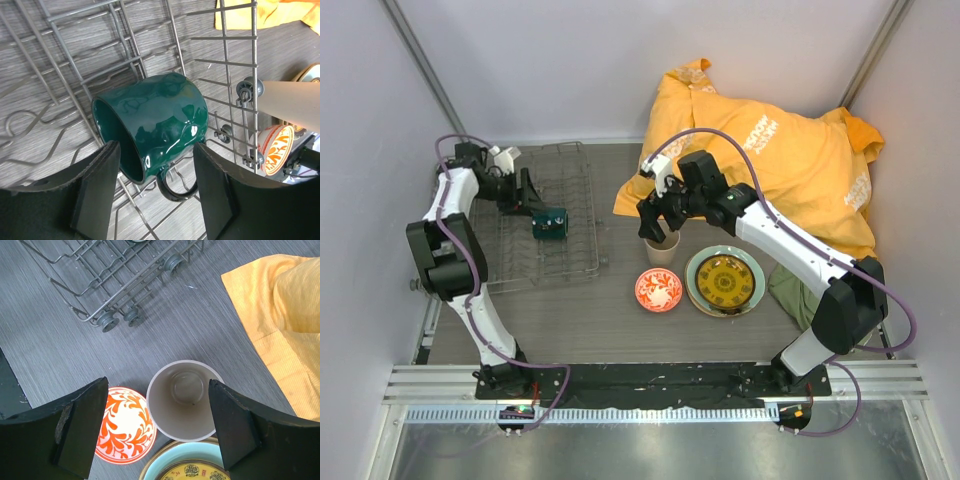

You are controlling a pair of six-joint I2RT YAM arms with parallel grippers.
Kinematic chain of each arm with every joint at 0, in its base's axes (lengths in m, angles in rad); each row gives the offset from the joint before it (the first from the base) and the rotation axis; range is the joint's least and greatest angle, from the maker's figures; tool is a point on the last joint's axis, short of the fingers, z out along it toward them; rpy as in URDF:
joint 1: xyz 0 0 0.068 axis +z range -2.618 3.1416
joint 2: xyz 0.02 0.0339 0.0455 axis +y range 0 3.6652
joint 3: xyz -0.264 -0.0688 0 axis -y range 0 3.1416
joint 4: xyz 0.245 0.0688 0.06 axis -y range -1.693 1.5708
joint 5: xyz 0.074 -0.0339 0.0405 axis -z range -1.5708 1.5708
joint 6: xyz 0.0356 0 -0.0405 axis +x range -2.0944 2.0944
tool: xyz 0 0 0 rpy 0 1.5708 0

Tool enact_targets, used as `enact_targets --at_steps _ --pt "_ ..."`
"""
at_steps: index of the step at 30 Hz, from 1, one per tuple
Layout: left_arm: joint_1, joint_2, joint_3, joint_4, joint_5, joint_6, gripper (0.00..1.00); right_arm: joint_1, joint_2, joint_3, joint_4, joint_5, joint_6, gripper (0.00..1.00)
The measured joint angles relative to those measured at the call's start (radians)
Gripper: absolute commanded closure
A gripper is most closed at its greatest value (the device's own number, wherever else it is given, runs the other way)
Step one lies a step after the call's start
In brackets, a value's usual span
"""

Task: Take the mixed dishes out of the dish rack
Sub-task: Pick up the cup from the dish rack.

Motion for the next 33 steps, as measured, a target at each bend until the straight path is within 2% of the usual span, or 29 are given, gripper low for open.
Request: enact_targets --at_steps 17,21,29,33 --pt "0.000 0.065 0.000 -0.006 0.103 -0.003 0.48 0.000 0.000 -0.013 0.000 0.000 -0.004 0.14" --pt "0.000 0.076 0.000 -0.008 0.114 -0.003 0.53 0.000 0.000 -0.013 0.000 0.000 -0.004 0.14" --pt "-0.002 0.079 -0.001 -0.027 0.154 -0.005 0.71 0.000 0.000 -0.016 0.000 0.001 -0.005 0.14" --pt "-0.003 0.079 0.000 -0.051 0.198 -0.004 0.76 0.000 0.000 -0.022 0.000 0.001 -0.008 0.14"
